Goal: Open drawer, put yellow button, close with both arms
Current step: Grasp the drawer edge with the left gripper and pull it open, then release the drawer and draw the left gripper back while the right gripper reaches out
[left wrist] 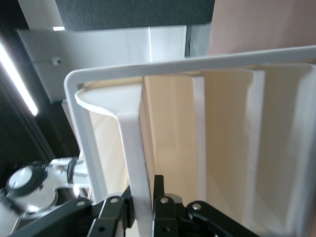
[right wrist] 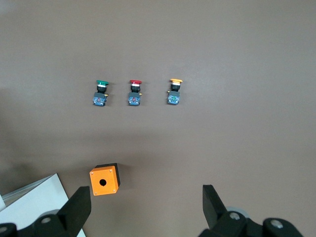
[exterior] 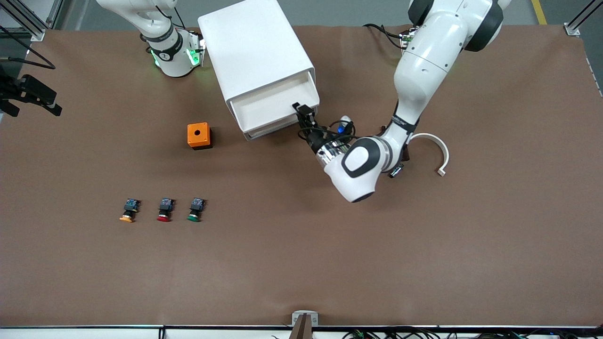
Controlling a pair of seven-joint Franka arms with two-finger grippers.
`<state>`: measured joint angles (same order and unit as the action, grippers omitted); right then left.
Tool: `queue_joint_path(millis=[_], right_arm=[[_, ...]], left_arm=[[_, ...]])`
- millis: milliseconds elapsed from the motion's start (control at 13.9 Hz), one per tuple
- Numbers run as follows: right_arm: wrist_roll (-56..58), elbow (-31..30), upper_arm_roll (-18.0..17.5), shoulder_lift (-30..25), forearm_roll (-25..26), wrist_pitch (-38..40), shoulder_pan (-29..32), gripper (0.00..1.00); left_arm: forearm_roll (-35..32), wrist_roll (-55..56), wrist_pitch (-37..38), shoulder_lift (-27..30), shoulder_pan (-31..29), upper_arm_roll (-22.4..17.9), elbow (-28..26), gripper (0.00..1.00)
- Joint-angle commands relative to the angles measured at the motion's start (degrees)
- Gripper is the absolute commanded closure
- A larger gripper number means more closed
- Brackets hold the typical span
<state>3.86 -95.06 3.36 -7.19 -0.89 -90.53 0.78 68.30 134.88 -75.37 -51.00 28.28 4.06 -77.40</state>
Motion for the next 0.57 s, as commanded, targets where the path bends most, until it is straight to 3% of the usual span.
queue_joint_path(millis=[0,359,431,503], right_arm=[[0.01,0.92,0.24,0.42,0.19,0.36,-0.07,0.00],[0.36,0.92,0.33,0.86,0.01,0.36,0.02,0.00],[0.10,0.49,0.33,1.21,-0.08,0.36,0.10,0.00],[0.36,0.83,0.42,2.43,0.01,0.44,0.19,0.00]], left_arm=[[2.10,1.35,-1.18,-0.94,-2.69,-0.11,1.46,0.84],[2.02,1.00,-1.53,-0.94,-5.16,-0.11,1.55,0.81],[2.10,0.91,-1.53,-0.94,-5.17,-0.11,1.55,0.76],[2.10,0.65,-1.53,-0.85,-5.17,-0.11,1.55,0.62]])
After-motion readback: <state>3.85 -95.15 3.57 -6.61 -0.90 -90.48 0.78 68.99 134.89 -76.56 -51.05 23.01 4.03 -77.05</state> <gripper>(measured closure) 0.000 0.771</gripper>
